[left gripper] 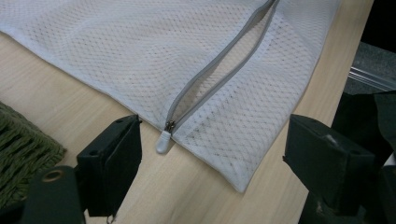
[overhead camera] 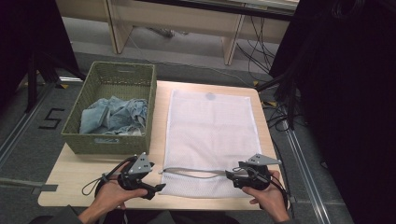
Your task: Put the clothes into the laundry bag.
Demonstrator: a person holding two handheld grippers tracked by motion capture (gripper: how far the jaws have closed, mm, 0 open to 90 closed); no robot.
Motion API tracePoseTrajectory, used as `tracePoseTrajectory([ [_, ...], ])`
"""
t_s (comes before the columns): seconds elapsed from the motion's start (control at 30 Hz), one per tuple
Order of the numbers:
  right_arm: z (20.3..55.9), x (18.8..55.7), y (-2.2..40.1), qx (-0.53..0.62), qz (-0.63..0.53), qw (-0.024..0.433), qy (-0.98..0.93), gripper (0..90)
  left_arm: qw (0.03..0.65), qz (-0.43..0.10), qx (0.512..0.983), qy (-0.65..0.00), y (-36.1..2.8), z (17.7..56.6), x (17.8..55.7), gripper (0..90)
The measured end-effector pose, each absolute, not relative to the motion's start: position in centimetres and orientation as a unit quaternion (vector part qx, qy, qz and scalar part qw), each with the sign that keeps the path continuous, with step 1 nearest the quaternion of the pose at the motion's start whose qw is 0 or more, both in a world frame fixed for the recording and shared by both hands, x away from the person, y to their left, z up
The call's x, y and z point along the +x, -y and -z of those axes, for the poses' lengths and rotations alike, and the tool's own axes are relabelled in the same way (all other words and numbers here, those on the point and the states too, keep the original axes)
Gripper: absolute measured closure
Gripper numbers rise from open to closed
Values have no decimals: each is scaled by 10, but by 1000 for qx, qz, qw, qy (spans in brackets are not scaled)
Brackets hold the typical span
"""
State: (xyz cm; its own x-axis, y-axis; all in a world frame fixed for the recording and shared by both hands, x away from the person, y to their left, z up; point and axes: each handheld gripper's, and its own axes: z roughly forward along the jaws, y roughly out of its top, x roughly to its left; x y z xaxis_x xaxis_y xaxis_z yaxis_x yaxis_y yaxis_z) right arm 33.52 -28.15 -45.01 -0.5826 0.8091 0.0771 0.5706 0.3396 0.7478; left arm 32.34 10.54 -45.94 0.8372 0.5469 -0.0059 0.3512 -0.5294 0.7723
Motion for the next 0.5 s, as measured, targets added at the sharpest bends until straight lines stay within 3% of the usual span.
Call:
tracePoseTrajectory([
  [0.27, 453, 336, 279, 426, -394, 161, -798, 308, 407, -119, 869, -257, -105, 459, 323, 175],
  [0.3, 451, 334, 277, 437, -388, 141, -799, 294, 407, -118, 868, -257, -105, 459, 323, 172],
  [0.5, 453, 336, 277, 416, -388, 159, -807, 266, 406, -122, 868, -258, -106, 458, 324, 166],
])
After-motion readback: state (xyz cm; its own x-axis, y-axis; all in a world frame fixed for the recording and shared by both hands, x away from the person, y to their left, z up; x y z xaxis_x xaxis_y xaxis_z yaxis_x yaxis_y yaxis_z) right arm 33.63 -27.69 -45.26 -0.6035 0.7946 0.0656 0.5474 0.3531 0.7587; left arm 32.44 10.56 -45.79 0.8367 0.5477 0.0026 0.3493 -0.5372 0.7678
